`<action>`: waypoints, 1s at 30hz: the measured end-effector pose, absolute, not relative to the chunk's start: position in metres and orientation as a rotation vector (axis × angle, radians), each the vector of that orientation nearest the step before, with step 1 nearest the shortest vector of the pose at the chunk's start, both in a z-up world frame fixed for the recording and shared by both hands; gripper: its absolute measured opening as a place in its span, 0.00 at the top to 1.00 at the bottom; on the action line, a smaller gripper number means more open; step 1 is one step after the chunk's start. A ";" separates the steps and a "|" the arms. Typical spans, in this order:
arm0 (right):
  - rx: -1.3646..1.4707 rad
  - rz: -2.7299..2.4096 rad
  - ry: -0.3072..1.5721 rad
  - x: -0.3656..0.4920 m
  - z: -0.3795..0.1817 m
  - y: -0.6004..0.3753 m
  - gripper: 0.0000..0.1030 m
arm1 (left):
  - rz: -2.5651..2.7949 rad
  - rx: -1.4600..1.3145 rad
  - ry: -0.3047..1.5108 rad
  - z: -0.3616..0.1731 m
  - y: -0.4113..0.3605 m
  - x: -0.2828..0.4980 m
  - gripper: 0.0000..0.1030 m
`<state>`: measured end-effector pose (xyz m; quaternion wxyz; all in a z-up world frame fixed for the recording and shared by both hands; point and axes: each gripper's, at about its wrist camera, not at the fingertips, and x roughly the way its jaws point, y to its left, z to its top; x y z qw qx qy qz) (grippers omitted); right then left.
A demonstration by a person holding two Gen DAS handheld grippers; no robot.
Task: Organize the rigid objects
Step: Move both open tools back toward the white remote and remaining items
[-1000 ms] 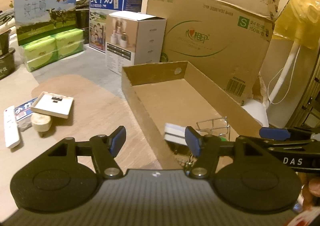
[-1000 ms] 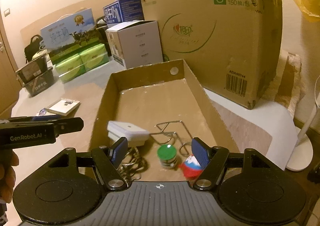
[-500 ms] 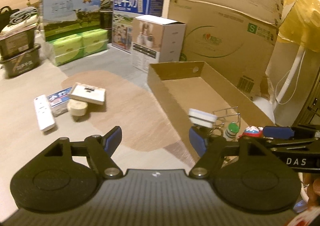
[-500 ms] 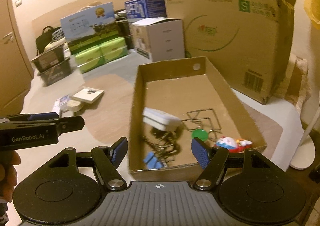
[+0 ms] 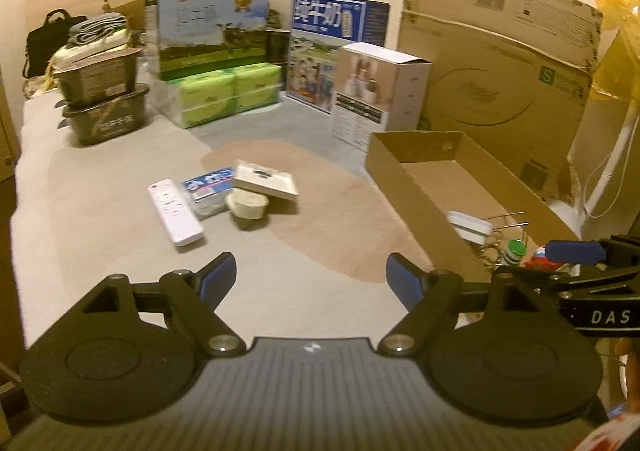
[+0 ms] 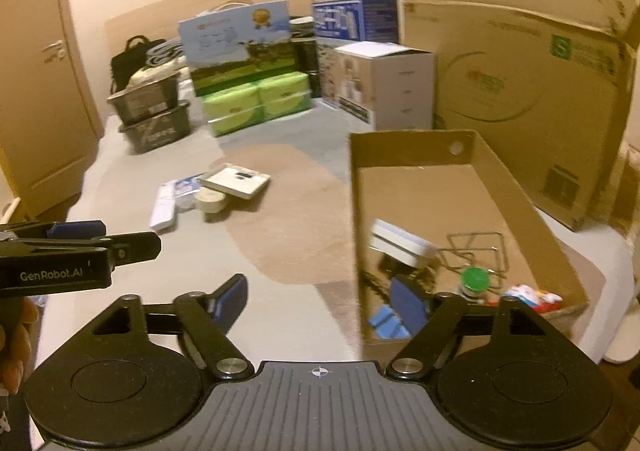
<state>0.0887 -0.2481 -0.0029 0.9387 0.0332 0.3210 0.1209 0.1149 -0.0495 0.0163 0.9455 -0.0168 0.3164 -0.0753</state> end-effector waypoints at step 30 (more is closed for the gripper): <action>-0.017 0.368 0.648 0.115 -0.004 -0.140 0.07 | 0.028 -0.093 0.665 0.009 0.063 0.105 0.00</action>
